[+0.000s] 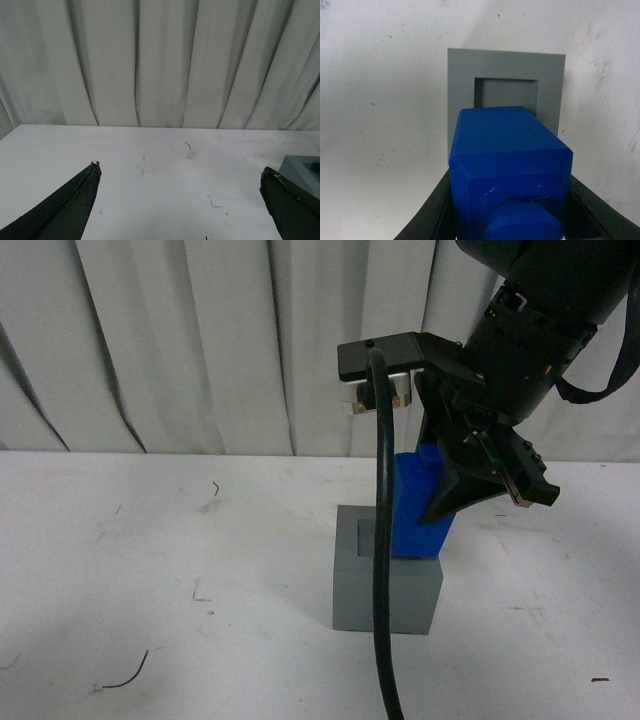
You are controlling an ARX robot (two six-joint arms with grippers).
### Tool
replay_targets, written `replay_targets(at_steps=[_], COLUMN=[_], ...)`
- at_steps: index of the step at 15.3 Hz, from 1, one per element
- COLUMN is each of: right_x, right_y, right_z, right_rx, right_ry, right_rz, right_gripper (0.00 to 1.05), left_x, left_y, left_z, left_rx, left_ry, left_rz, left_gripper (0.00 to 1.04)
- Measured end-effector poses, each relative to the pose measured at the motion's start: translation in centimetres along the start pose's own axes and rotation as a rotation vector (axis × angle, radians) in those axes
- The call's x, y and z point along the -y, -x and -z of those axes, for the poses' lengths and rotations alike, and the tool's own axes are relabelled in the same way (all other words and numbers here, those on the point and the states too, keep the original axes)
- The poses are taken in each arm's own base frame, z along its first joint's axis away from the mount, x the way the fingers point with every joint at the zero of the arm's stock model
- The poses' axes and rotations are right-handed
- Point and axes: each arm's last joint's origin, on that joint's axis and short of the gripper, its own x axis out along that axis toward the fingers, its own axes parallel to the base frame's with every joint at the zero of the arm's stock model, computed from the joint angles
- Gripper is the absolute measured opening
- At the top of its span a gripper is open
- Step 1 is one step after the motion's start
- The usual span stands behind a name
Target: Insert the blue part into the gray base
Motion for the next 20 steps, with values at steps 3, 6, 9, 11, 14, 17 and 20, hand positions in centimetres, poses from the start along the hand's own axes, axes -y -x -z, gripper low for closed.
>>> replay_targets(at_steps=[3, 6, 9, 11, 14, 17, 20], right_x=[0.0, 0.3, 0.9, 1.2, 0.9, 1.1, 1.3], right_y=[-0.4, -1.0, -1.2, -1.5, -1.8, -2.0, -2.3], right_z=[0.2, 0.3, -0.1, -0.7, -1.7, -1.7, -1.3], right_rx=[-0.014, -0.014, -0.011, -0.008, -0.005, -0.018, -0.02], right_ry=[-0.002, -0.005, 0.0, 0.011, 0.028, 0.031, 0.018], right_rz=[-0.002, -0.01, -0.007, -0.011, -0.025, -0.01, -0.008], right_gripper=[0.47, 0.47, 0.47, 0.47, 0.47, 0.47, 0.47], left_x=[0.0, 0.0, 0.0, 0.0, 0.0, 0.0, 0.0], left_y=[0.0, 0.0, 0.0, 0.0, 0.0, 0.0, 0.0], left_z=[0.0, 0.0, 0.0, 0.0, 0.0, 0.0, 0.0], left_rx=[0.0, 0.0, 0.0, 0.0, 0.0, 0.0, 0.0], left_ry=[0.0, 0.0, 0.0, 0.0, 0.0, 0.0, 0.0], left_rz=[0.0, 0.0, 0.0, 0.0, 0.0, 0.0, 0.0], left_gripper=[0.98, 0.98, 0.98, 0.98, 0.98, 0.98, 0.98])
